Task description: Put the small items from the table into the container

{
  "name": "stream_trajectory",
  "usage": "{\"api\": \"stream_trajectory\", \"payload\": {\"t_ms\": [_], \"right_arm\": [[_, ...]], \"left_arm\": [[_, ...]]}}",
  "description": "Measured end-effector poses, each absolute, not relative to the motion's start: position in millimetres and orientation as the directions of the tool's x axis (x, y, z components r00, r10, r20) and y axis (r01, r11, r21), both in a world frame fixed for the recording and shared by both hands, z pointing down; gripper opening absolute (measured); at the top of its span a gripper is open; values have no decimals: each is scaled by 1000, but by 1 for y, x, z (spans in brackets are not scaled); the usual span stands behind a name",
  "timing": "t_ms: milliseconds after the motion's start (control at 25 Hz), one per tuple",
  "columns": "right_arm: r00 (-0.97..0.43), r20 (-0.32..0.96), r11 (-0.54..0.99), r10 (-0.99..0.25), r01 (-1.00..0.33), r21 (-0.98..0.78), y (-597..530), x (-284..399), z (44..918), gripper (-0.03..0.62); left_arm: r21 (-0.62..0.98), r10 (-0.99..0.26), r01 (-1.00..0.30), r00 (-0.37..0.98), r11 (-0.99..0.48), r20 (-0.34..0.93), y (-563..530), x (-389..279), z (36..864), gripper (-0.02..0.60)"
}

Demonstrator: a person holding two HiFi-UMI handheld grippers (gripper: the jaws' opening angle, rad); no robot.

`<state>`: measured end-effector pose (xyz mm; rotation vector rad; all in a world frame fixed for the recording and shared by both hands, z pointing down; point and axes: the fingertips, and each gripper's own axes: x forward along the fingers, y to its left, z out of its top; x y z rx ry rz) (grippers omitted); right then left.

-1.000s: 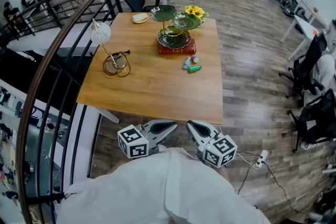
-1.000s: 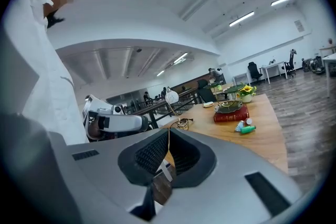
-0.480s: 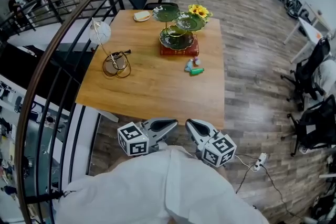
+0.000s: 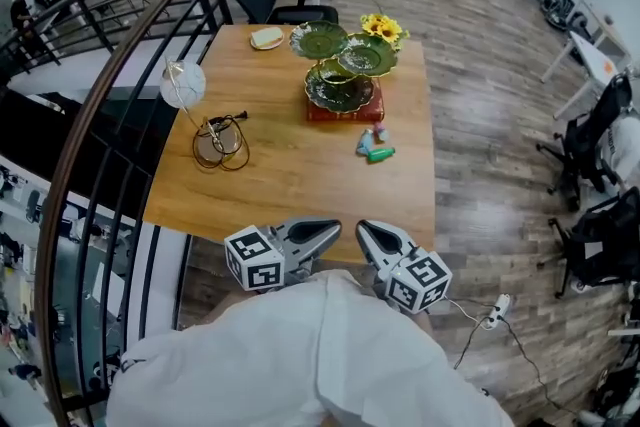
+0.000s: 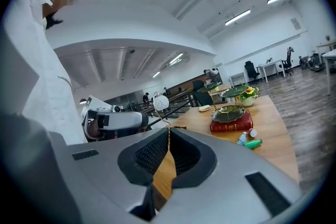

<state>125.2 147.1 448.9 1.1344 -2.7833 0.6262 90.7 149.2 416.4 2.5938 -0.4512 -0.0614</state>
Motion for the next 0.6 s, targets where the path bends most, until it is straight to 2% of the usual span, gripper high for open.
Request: {"api": "stream_trajectory", "payload": {"t_ms": [600], "right_arm": [[-670, 259, 593, -696, -740, -319, 25, 76, 452, 17]], "left_arm": [[492, -309, -266, 951, -829, -6, 28, 25, 416, 9]]}}
